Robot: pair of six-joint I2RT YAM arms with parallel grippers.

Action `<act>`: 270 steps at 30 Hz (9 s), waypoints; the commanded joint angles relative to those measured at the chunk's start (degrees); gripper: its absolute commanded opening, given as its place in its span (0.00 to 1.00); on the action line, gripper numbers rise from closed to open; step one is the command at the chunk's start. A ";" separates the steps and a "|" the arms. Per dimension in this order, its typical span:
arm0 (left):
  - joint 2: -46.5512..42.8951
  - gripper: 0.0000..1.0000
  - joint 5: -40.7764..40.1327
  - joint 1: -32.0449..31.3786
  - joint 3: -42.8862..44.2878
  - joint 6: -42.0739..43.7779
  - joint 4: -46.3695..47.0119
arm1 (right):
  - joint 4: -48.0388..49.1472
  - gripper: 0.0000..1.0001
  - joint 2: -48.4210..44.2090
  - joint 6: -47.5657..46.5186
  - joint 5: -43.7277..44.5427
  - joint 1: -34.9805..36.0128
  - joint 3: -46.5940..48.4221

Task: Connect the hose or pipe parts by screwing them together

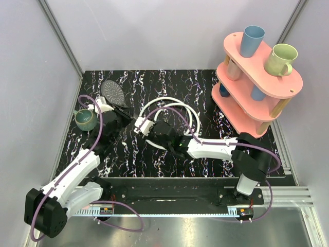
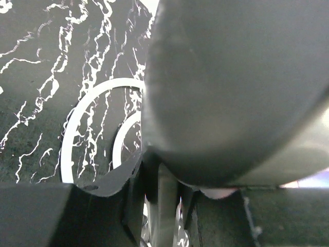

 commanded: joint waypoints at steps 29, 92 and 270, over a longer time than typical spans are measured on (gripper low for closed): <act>12.97 0.00 26.71 0.82 -24.56 8.12 92.47 | 36.66 0.14 1.95 51.06 -72.93 -30.04 -1.63; -6.04 0.00 15.72 0.74 -28.51 8.03 71.71 | 18.39 0.01 9.50 40.63 -80.38 -26.16 15.94; 1.70 0.00 27.41 2.58 -28.96 0.39 80.42 | 7.51 0.09 -4.90 39.53 -77.85 -28.11 4.43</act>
